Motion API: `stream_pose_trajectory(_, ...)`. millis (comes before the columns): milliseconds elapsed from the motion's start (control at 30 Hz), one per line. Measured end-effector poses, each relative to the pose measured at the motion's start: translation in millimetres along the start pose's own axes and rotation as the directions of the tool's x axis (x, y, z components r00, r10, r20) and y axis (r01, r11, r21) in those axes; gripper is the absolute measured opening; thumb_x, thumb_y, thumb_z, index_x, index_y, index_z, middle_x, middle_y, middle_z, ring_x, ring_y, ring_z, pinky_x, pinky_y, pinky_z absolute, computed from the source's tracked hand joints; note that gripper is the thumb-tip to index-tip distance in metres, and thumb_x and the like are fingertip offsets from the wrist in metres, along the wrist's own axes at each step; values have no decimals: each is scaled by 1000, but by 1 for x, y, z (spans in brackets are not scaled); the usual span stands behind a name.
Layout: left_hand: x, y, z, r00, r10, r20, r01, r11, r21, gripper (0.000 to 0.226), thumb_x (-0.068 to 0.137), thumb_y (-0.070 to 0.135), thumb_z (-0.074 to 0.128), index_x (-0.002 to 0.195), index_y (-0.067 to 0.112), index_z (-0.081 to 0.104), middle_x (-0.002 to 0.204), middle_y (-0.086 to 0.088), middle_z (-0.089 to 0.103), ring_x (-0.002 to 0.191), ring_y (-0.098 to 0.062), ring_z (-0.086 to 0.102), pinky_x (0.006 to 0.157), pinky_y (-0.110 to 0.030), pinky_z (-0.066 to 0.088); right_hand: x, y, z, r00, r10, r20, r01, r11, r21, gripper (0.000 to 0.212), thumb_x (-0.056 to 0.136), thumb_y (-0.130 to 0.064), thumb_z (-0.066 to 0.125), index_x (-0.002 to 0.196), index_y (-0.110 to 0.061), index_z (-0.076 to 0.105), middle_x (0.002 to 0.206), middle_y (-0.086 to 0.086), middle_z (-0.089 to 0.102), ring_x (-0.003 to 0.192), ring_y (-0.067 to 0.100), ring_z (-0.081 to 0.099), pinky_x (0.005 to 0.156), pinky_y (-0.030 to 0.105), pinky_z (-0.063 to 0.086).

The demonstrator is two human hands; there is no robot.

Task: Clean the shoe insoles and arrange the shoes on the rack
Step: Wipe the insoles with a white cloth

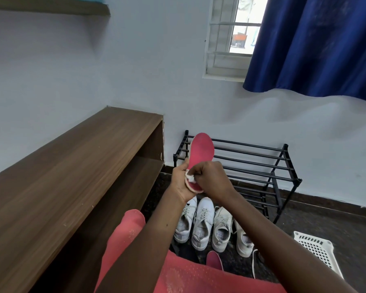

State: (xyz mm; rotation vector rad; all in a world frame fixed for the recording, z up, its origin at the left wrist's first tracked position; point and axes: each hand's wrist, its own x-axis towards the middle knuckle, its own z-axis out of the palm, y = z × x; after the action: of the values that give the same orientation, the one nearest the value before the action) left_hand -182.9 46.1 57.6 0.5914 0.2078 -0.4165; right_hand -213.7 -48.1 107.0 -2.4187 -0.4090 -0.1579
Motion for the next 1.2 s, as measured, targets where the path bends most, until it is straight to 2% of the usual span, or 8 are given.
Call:
stream_pose_trajectory(167, -5, -7, 5, 999, -16, 43, 15, 1000, 18, 42, 98, 37, 36, 98, 6, 63, 87, -12, 69, 75, -25, 71, 68, -33, 58, 14, 8, 5, 996, 45, -73, -52, 995, -85, 19, 83, -4, 61, 94, -9, 75, 91, 14, 73, 84, 28, 67, 73, 33, 51)
stream_pose_trajectory(300, -1, 2, -3, 1000, -4, 22, 4, 1000, 13, 43, 98, 38, 35, 99, 6, 63, 85, -12, 70, 72, -26, 71, 68, -35, 58, 5, 3, 5, 999, 46, 3, -46, 999, -4, 27, 78, 5, 56, 91, -8, 76, 88, 11, 74, 79, 20, 65, 58, 6, 40)
stream_pose_trajectory(433, 2, 6, -6, 1000, 20, 14, -20, 1000, -7, 52, 99, 39, 33, 94, 3, 70, 85, -15, 72, 73, -27, 71, 63, -39, 59, -1, 7, -4, 975, 125, 181, -159, 969, 188, 29, 70, 10, 58, 82, -9, 77, 81, 9, 73, 72, 12, 59, 59, 8, 42)
stream_pose_trajectory(600, 2, 2, -5, 999, 22, 43, -23, 999, 23, 61, 101, 38, 28, 88, 3, 76, 95, -16, 72, 83, -29, 71, 76, -38, 57, 6, 23, -12, 893, 273, 359, -444, 669, 596, 39, 71, 25, 41, 68, -6, 65, 74, 15, 61, 69, 23, 58, 66, 31, 51)
stream_pose_trajectory(700, 1, -2, -3, 999, 18, 37, -19, 1000, 23, 57, 100, 36, 31, 85, 6, 77, 92, -13, 72, 82, -25, 71, 79, -35, 55, 9, 24, -9, 963, 196, 185, -237, 944, 231, 28, 74, 7, 59, 70, -17, 73, 76, 3, 67, 73, 17, 60, 69, 26, 47)
stream_pose_trajectory(833, -1, -5, -4, 1000, -5, 3, 5, 999, 49, 55, 99, 37, 34, 84, 6, 77, 88, -12, 72, 76, -25, 71, 73, -33, 56, 3, 8, -7, 999, 35, -35, -43, 973, -226, 25, 80, -1, 55, 94, -10, 75, 95, 9, 68, 87, 27, 62, 71, 28, 44)
stream_pose_trajectory(1000, -2, 2, 0, 991, 72, -117, -61, 994, 93, 44, 102, 35, 33, 86, 7, 63, 64, -9, 69, 59, -20, 66, 65, -31, 54, -12, -10, 5, 996, 9, 94, 18, 958, -287, 28, 93, -19, 48, 86, -2, 68, 78, 19, 63, 73, 30, 56, 62, 28, 33)
stream_pose_trajectory(1200, -1, -1, -4, 995, 28, -94, -23, 998, 61, 47, 99, 42, 34, 96, 6, 63, 80, -10, 68, 68, -23, 69, 72, -32, 53, -5, -1, 7, 999, 0, 40, 5, 991, -137, 21, 86, -5, 58, 98, -9, 75, 92, 15, 73, 82, 26, 67, 71, 24, 44)
